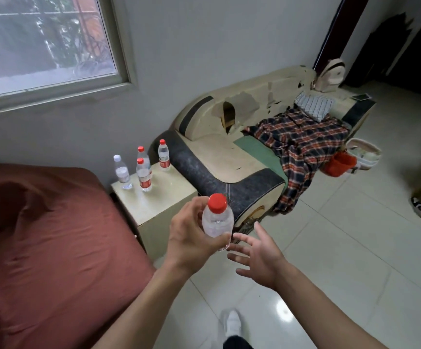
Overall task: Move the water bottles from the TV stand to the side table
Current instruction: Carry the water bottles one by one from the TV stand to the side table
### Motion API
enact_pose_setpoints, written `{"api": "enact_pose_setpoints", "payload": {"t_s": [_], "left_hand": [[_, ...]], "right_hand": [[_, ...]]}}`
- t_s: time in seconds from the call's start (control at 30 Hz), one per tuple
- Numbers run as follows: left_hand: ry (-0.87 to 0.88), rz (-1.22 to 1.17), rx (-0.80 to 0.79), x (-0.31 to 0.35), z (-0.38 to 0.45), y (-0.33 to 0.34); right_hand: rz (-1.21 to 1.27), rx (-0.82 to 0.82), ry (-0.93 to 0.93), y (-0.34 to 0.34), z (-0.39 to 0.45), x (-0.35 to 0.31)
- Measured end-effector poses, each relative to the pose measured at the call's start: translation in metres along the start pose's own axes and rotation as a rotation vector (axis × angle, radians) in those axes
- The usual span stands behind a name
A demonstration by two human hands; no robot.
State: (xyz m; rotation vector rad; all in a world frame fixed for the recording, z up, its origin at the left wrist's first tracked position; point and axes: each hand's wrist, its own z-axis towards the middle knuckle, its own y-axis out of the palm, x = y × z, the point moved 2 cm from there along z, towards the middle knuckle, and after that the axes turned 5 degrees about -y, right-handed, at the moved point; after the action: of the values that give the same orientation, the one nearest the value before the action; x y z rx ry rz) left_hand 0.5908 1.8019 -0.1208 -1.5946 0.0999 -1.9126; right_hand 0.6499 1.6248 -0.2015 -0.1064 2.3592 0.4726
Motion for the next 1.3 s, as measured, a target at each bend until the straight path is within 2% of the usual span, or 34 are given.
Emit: {"api": "enact_pose_setpoints", "payload": {"t_s": [0.23,0.6,0.73,1.07,1.3], "left_hand": [[-0.091,0.062,0.004,-0.029,0.075,0.025],[-0.122,0.125,0.071,-0.039,0.227,0.08],[-0.15,0.131,0.096,-0.046,0.263,0.085],[-0.226,0.114,0.125,-0.11,0.347,0.068],[-0.253,0.059,0.123,-0.163,0.424,0.045]], "right_hand": [[-0.025,-0.03,0.07,-0.001,0.078,-0.04],[-0.154,-0.071,0.089,-0.022,0.203,-0.173],[-0.199,-0.076,0.091,-0.018,0.243,-0.201],[-0.319,-0.068,0.125,0.031,0.344,-0.238],[-0.389,-0.017,0.131,0.089,0.406,-0.287]]}}
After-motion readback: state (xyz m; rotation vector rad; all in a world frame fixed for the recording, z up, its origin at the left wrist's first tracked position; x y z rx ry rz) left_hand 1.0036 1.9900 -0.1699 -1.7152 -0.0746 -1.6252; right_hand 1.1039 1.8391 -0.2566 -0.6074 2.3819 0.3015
